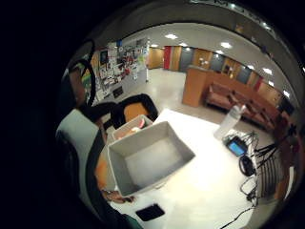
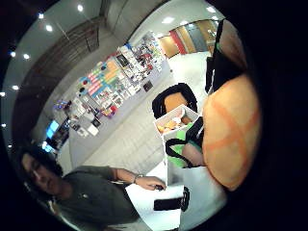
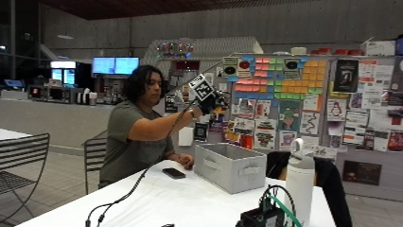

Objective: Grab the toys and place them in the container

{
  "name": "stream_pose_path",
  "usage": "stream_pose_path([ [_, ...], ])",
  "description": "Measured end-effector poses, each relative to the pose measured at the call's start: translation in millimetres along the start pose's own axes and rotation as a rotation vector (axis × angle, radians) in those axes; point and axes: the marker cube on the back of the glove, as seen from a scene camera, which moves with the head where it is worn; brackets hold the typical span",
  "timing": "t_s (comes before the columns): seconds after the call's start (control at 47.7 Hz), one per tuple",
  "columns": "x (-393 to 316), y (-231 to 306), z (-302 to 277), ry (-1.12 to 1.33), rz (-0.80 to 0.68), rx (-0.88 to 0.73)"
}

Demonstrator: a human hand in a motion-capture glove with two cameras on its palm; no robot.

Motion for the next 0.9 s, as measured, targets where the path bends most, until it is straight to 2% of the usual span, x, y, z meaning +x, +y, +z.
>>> stream_pose_path([
  [0.23, 18.1, -6.5, 25.1, -0.12, 0.095, -0.08],
  [0.335, 23.2, -4.2, 30.3, -0.118, 0.119, -0.157],
  [0.566, 20.4, 9.0, 22.2, -0.11, 0.127, -0.188],
  [0.901, 1.4, 100.0, -9.4, -0.05, 0.06, -0.327],
])
